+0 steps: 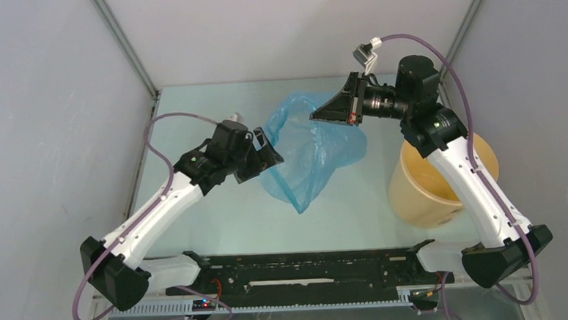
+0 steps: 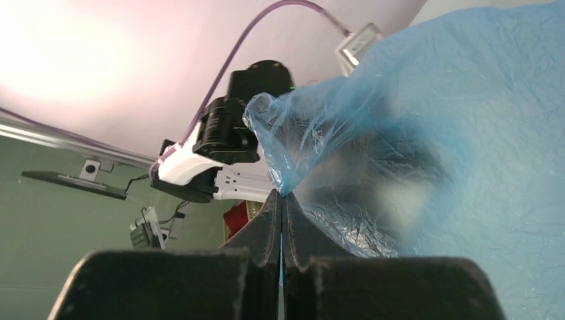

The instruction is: Put the trash bags into the trash bin

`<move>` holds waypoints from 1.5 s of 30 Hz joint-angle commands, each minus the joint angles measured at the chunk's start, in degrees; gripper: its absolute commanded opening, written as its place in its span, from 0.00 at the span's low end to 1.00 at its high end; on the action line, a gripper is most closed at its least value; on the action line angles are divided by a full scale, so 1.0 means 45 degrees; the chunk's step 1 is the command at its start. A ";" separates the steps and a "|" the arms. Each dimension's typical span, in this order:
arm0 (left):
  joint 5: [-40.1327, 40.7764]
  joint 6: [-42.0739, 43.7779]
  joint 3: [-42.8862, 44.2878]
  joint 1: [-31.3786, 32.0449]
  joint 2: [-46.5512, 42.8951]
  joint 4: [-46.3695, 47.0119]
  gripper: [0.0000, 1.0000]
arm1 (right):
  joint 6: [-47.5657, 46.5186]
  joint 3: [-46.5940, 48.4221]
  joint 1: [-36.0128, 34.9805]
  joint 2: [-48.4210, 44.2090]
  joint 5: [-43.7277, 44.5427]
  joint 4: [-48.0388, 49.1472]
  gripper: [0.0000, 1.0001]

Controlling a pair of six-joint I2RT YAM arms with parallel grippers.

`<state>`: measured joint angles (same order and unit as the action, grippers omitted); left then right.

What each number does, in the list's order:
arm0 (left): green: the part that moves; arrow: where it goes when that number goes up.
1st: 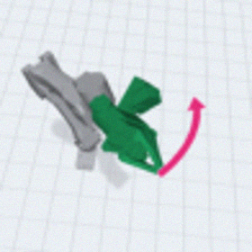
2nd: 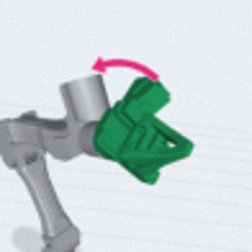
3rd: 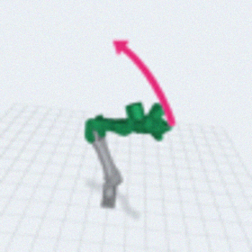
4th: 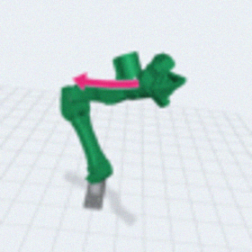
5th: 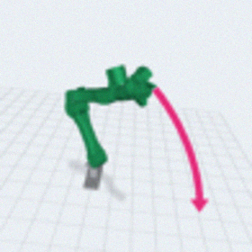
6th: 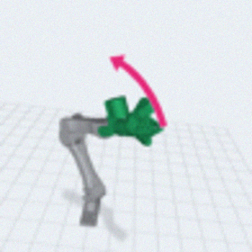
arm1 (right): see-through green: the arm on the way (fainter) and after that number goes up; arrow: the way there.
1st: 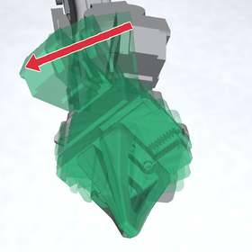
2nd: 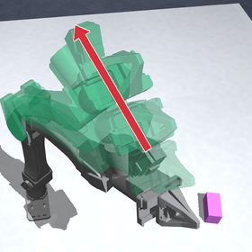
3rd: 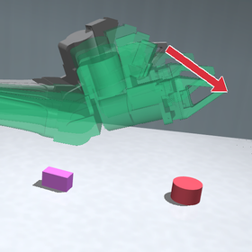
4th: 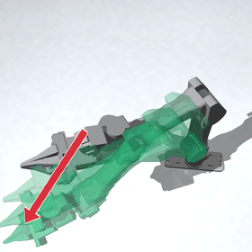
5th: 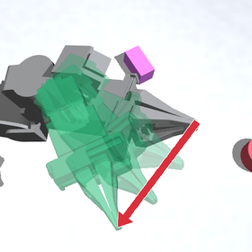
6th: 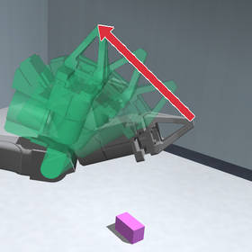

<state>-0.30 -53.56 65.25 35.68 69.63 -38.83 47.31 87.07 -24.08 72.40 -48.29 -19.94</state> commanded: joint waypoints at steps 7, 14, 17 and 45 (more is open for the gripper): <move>0.5223 0.3558 0.2298 -0.0847 -0.2049 -0.2753 0.98 | 0.0662 0.0102 -0.0011 0.0129 0.0175 0.0005 0.00; 0.7101 0.5785 0.5823 -0.2049 -0.0845 -0.4919 0.99 | 0.0397 0.0085 -0.0099 -0.0007 0.0463 -0.0400 0.00; 0.3223 0.5820 0.5488 -0.2050 -0.1674 -0.4515 0.96 | 0.0598 0.0100 -0.0147 0.0028 0.0553 -0.0077 0.00; 0.0232 0.1879 0.0420 -0.0131 0.0258 -0.3906 0.65 | 0.0420 0.0879 -0.0176 0.0671 0.0689 -0.0079 0.00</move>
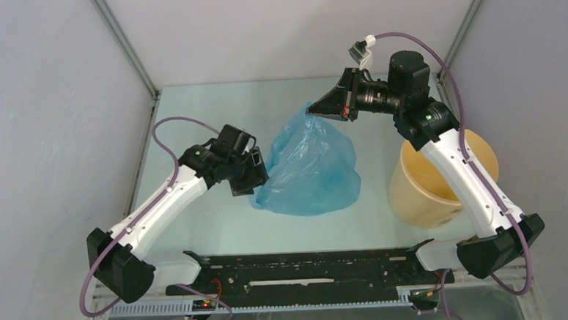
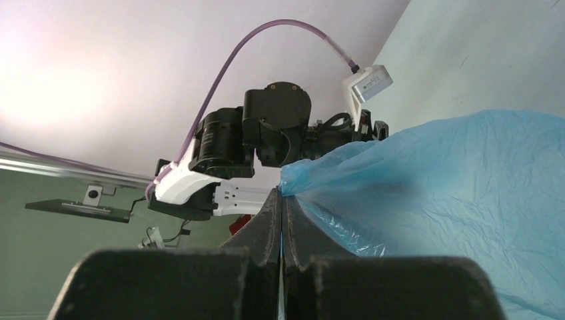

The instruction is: Put the trash bags into the trash bin

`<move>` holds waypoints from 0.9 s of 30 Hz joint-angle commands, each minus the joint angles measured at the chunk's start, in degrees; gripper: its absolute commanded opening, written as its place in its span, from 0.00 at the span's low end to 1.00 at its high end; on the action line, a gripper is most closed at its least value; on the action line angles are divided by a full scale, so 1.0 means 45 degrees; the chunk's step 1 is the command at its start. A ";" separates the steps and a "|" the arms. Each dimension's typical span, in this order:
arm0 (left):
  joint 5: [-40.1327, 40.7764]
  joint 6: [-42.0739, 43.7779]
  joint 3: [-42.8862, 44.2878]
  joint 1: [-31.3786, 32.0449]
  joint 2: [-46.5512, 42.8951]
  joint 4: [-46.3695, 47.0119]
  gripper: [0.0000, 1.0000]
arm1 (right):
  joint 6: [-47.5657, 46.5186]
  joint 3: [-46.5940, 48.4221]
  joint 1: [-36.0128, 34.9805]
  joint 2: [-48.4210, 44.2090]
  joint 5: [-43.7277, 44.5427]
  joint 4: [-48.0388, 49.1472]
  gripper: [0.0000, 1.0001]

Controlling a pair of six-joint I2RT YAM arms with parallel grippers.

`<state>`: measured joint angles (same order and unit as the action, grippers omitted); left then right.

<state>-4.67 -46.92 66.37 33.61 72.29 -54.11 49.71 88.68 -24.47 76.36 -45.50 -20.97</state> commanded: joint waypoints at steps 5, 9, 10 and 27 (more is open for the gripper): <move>-0.0463 -0.0049 -0.0981 0.0315 -0.0258 0.1405 0.64 | -0.0132 0.0450 -0.0100 -0.0259 0.0120 0.0183 0.00; -0.0503 0.0142 -0.0765 0.0315 0.0466 0.1606 0.54 | -0.0208 0.0295 -0.0081 -0.0318 0.0132 0.0090 0.00; -0.0491 0.0234 -0.0708 0.0300 0.0543 0.1554 0.49 | -0.0215 0.0234 -0.0094 -0.0336 0.0144 0.0107 0.00; 0.6546 0.2509 0.2323 -0.0574 -0.4332 -0.0968 0.00 | -0.3489 0.0740 0.0144 -0.1035 0.1887 -0.4718 0.02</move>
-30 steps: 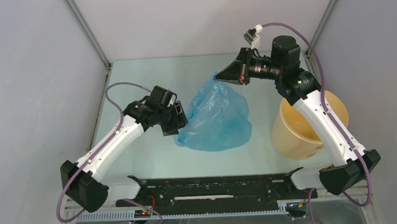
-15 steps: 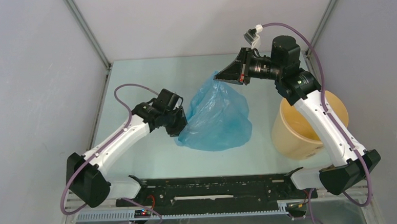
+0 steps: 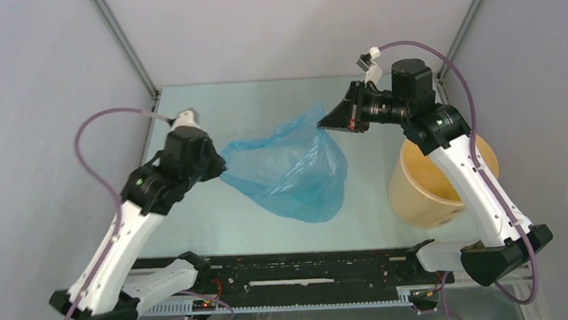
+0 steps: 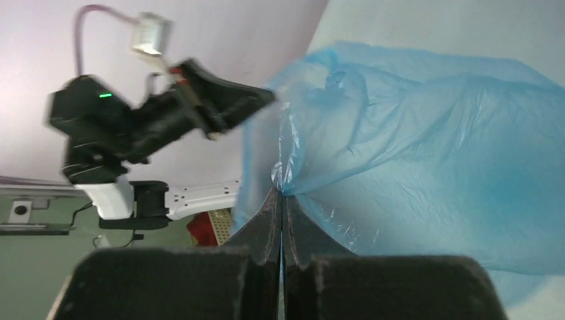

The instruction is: Put the trash bags into the trash bin

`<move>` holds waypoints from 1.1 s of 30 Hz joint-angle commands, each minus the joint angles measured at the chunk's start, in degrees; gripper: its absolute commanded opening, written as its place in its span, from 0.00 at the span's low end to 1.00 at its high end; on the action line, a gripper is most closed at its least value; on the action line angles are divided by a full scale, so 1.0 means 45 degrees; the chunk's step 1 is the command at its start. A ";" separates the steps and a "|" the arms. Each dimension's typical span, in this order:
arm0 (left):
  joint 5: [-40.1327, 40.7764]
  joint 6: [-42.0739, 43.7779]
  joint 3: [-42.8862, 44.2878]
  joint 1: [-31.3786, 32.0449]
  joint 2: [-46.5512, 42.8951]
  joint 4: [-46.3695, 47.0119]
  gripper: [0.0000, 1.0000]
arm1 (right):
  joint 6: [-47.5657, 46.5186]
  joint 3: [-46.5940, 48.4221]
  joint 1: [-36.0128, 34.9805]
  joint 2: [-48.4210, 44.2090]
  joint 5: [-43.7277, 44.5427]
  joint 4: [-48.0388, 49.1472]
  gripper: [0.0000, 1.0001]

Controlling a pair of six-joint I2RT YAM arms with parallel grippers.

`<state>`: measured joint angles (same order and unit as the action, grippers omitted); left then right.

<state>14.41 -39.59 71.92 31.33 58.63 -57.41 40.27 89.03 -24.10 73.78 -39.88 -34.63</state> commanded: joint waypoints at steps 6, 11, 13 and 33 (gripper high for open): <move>0.4003 0.1243 0.1729 -0.0068 -0.2268 -0.0287 0.00 | -0.1994 0.0787 0.0458 -0.0962 0.1821 -0.3414 0.43; 0.4542 0.1738 0.1847 -0.0069 -0.2820 0.0456 0.00 | -0.2905 0.1098 0.1480 -0.1871 0.3558 -0.5704 0.73; 0.4570 0.1949 0.1946 -0.0068 -0.2795 0.0614 0.00 | -0.3390 0.1333 0.1741 -0.2105 0.4268 -0.6729 0.82; 0.6226 0.3005 0.4770 -0.0068 -0.1437 0.0442 0.00 | -0.3968 -0.1380 0.2210 -0.2144 1.1075 -0.8788 0.76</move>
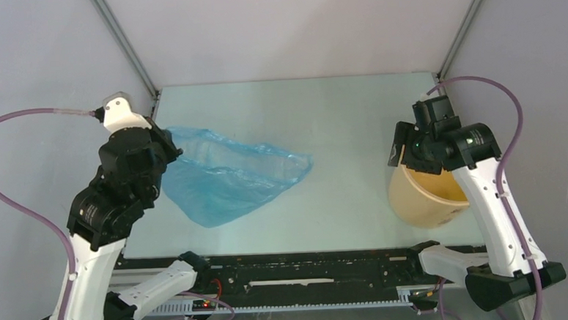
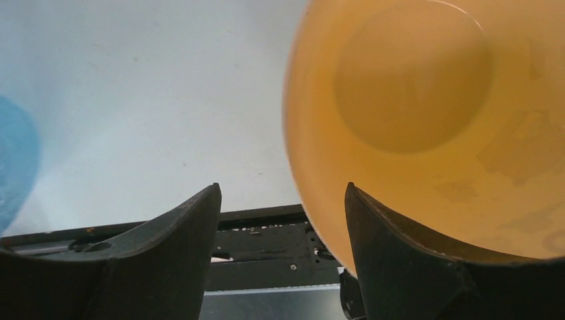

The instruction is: Put the trash bags into the trash bin

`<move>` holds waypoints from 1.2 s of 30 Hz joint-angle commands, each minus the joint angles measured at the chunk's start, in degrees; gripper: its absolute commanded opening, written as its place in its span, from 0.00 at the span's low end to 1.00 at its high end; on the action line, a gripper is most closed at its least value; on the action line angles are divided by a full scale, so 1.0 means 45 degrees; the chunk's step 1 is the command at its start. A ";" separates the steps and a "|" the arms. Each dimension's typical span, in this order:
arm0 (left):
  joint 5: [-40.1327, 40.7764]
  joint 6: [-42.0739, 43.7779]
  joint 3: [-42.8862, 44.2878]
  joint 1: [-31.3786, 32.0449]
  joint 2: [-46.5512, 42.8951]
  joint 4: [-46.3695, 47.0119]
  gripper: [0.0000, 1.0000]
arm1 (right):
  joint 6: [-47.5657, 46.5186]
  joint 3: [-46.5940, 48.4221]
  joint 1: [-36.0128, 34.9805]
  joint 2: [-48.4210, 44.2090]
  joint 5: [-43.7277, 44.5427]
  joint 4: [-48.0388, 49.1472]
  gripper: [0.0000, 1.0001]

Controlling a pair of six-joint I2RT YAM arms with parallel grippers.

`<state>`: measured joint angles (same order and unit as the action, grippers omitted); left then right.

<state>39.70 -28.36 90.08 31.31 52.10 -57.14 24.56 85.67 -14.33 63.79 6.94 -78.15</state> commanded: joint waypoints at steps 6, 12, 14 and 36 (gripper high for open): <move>0.1062 0.1113 0.1265 -0.0063 0.0027 0.0411 0.00 | -0.1269 -0.1039 -0.0190 0.0710 0.0769 0.1895 0.60; 0.1587 0.1662 0.1508 -0.0063 -0.0176 0.0514 0.00 | -0.1647 -0.1133 -0.1503 0.1385 0.0844 0.2652 0.44; 0.1687 0.1744 0.1560 -0.0063 -0.0279 0.0559 0.00 | -0.1633 -0.1183 -0.1928 0.1615 0.0877 0.2795 0.35; 0.2702 0.2138 0.1957 -0.0063 -0.1057 0.0625 0.00 | -0.2188 0.3004 -0.7851 0.6173 -0.2822 0.5022 0.00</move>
<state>49.91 -19.49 96.82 31.31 48.25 -55.79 16.38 95.33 -47.99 89.10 0.05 -59.44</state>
